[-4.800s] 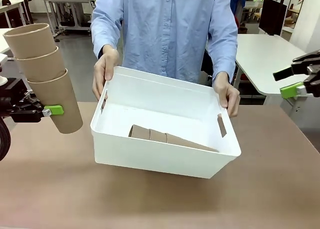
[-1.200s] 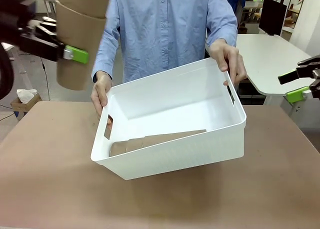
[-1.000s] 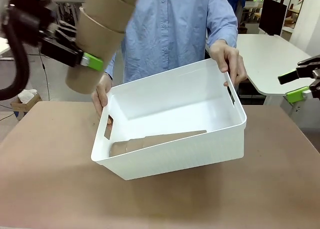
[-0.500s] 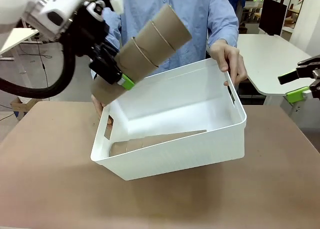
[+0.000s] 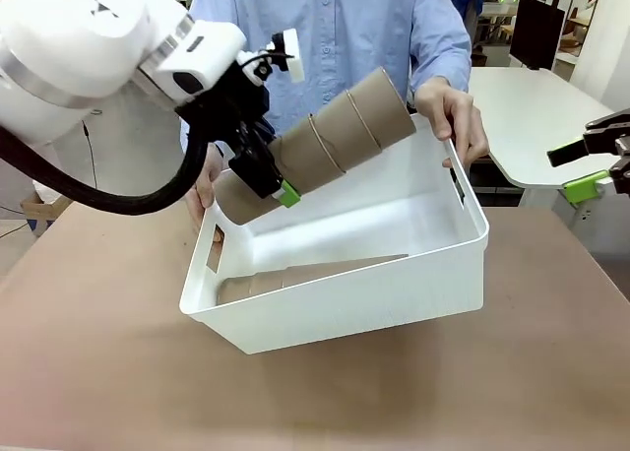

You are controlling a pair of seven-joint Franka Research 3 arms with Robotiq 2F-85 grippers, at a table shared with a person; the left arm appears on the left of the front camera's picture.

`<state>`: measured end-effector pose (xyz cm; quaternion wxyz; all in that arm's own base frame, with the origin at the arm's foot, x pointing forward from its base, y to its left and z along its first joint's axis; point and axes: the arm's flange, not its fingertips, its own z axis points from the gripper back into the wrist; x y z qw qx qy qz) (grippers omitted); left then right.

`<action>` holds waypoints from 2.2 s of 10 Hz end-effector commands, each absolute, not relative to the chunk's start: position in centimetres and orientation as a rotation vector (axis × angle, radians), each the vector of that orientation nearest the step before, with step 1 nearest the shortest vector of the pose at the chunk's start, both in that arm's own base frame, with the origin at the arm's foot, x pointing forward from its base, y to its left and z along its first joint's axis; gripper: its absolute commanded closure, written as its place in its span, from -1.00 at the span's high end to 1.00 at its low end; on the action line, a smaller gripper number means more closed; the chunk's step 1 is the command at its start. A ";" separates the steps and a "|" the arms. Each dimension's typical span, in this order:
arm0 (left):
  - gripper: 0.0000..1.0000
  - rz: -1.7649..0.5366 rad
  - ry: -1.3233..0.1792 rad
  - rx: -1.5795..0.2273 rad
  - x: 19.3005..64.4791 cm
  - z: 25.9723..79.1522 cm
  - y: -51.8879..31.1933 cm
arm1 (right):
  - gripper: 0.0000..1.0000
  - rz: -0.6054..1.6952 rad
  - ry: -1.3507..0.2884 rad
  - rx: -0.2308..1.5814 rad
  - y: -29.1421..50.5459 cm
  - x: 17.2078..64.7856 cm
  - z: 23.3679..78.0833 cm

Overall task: Stack the cups and store them in the basket.
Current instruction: Place the stack of Reusable plastic cups into the Pantry Basket.

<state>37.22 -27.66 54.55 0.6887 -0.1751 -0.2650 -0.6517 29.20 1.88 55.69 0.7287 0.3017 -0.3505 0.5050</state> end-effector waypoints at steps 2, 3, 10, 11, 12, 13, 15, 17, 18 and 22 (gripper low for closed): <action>0.71 -1.495 -0.574 -0.372 38.0 54.0 -29.3 | 1.00 1.130 -0.796 0.675 1.8 29.5 55.9; 0.71 -1.516 -0.555 -0.365 38.2 53.1 -29.9 | 1.00 1.130 -0.796 0.675 1.8 29.5 55.9; 0.71 -1.584 -0.521 -0.343 41.2 48.3 -32.8 | 1.00 1.130 -0.796 0.675 1.8 29.5 55.9; 0.71 -1.582 -0.525 -0.355 41.4 47.7 -33.2 | 1.00 1.130 -0.796 0.675 1.8 29.5 55.9; 0.71 -1.593 -0.524 -0.347 41.5 47.1 -33.5 | 1.00 1.130 -0.796 0.675 1.8 29.5 55.9; 0.71 -1.598 -0.528 -0.351 41.5 46.5 -33.8 | 1.00 1.130 -0.796 0.675 1.8 29.5 55.9; 0.71 -1.596 -0.554 -0.336 41.4 45.7 -34.2 | 1.00 1.130 -0.796 0.675 1.8 29.5 55.9; 1.00 -1.586 -0.592 -0.324 41.5 45.4 -34.3 | 1.00 1.130 -0.796 0.675 1.8 29.5 55.9; 1.00 -1.597 -0.582 -0.328 41.3 45.4 -34.3 | 1.00 1.130 -0.796 0.675 1.8 29.5 55.9; 1.00 -1.560 -0.572 -0.424 40.1 50.3 -31.8 | 1.00 1.130 -0.796 0.675 1.8 29.5 55.9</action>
